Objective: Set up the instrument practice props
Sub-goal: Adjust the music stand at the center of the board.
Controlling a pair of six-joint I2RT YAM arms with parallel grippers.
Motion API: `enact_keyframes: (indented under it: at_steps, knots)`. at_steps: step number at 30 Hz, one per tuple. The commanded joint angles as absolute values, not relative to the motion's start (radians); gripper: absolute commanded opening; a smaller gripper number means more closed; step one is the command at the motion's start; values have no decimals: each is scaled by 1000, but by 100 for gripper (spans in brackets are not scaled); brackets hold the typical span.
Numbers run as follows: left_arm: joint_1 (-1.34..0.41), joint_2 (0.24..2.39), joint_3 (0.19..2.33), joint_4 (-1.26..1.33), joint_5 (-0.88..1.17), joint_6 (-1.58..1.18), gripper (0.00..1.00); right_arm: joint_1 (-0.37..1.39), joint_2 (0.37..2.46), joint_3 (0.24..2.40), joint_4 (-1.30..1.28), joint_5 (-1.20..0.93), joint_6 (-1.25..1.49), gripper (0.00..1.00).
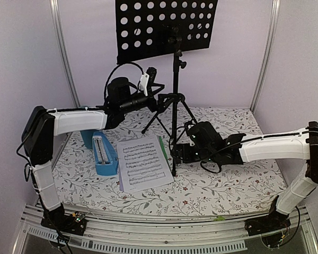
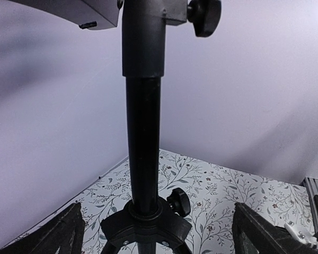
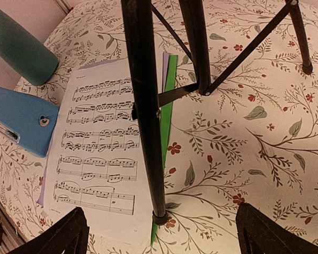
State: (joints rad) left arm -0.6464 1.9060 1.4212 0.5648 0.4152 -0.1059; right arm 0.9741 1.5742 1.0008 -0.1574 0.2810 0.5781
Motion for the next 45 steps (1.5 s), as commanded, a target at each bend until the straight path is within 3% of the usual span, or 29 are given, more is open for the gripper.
enact_keyframes:
  at_steps: [1,14,45]
  knots:
    - [-632,1881,1412,590,431,-104,98,983,1641,1062,-158,321,598,99]
    - [-614,1868,1387,589,446,-103,98,949,1813,1124,-166,348,583,99]
    - [-607,1956,1469,540,413,-85,95,801,1745,975,-134,338,577,99]
